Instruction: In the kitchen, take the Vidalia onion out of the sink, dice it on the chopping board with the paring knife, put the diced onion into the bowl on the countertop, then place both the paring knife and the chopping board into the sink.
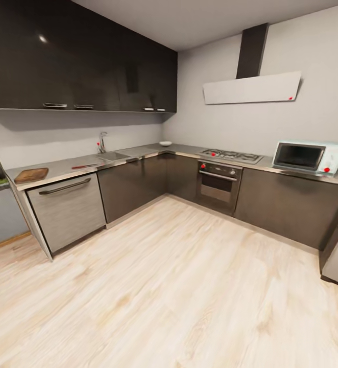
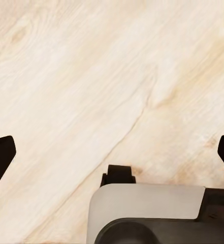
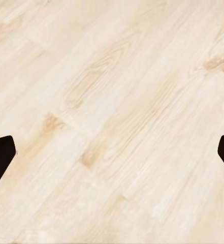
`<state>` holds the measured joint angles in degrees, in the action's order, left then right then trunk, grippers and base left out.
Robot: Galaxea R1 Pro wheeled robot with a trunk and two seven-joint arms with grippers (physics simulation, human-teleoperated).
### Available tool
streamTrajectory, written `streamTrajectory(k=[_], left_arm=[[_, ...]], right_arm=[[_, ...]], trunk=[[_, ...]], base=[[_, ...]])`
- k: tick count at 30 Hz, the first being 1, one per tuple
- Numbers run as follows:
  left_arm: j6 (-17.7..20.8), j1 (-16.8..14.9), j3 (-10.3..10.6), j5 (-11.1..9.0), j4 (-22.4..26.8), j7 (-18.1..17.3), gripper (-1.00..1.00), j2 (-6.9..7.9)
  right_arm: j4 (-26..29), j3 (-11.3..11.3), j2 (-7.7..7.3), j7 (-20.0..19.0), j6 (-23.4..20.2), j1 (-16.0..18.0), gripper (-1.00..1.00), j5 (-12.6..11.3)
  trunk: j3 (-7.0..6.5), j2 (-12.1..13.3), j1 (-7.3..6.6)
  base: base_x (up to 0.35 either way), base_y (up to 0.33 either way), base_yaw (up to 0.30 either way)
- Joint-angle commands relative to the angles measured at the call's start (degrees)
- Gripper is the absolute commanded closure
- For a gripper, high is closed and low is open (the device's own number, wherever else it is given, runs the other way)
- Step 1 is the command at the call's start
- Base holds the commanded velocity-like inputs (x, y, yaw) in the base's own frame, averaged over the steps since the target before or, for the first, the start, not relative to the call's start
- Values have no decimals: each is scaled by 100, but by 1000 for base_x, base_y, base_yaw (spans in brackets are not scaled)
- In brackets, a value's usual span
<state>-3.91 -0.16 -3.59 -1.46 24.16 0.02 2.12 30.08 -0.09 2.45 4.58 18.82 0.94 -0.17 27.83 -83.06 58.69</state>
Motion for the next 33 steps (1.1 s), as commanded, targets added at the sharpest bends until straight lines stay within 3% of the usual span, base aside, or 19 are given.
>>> streamTrajectory(k=[1, 33], left_arm=[[-13, -2, -3, -14, 1, 4, -100, -1], [-13, -2, -1, -12, -2, 6, -100, -1]], right_arm=[[-2, 0, 2, 16, 17, 2, -100, -1], [-11, 0, 10, 16, 17, 2, -100, -1]], trunk=[[5, -2, 4], [5, -2, 4]], base=[[345, 0, 286], [344, -22, 286]])
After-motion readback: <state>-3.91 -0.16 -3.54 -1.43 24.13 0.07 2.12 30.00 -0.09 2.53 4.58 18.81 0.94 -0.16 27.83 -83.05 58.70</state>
